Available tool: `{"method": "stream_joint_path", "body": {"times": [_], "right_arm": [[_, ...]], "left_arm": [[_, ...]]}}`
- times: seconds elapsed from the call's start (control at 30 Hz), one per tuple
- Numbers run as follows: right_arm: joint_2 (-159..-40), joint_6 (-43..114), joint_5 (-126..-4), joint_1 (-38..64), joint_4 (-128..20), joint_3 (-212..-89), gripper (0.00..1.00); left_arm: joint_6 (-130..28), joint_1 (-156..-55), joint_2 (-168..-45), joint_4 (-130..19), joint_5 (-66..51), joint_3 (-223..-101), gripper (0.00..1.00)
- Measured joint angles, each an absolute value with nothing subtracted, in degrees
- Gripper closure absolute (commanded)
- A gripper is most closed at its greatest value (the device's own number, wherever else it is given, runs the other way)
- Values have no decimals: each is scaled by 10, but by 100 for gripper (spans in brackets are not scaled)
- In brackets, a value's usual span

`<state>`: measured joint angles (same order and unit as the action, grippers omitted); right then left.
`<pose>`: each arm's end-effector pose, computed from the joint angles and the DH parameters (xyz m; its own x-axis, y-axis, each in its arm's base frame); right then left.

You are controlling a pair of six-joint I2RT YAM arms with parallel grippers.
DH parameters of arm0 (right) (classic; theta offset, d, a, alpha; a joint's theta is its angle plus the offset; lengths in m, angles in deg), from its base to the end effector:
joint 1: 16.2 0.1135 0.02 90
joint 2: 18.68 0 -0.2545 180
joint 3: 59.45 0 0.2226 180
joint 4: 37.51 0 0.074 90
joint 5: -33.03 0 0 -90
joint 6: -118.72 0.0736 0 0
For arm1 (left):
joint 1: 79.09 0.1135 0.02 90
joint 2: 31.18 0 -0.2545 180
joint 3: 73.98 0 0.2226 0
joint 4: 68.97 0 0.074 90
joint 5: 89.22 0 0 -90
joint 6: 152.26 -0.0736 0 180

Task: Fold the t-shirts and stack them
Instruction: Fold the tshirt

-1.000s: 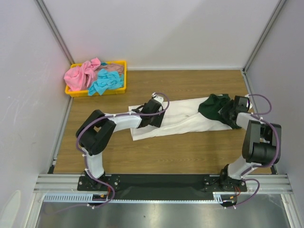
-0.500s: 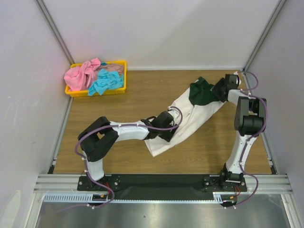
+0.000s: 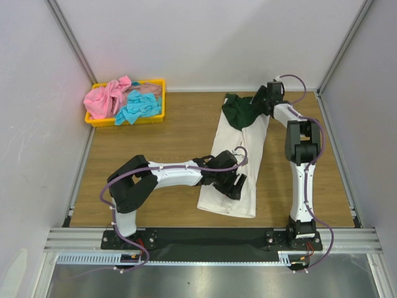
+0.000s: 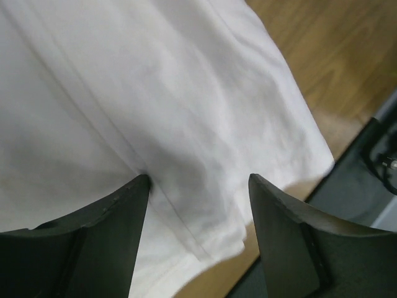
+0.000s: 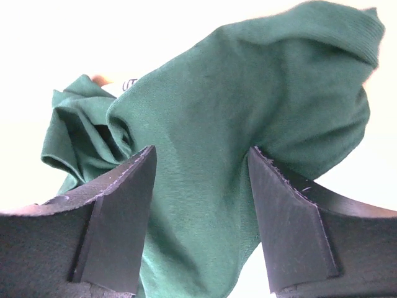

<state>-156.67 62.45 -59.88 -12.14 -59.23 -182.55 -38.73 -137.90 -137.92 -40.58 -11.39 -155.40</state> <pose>0.5410 0.0421 0.1387 -0.5566 0.5165 -0.6508 0.2377 0.8496 0.4709 0.1840 -0.3339 0.1444 -0.7424 0.4727 -0.4748 0.6593 0.6416 -0.3921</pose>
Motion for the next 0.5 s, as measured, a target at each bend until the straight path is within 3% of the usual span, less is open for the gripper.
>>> {"method": "stream_joint_path", "body": {"times": [0.23,0.5], "right_arm": [[-1641,617,-608,-73,-631,-1958,33],[-1664,607,-635,-28,-665,-2008,33]], "left_arm": [[-366,-1408,-1422,-398,-172,-1600,32],[-358,-1407,-1421,-397,-164,-1603,29]]}}
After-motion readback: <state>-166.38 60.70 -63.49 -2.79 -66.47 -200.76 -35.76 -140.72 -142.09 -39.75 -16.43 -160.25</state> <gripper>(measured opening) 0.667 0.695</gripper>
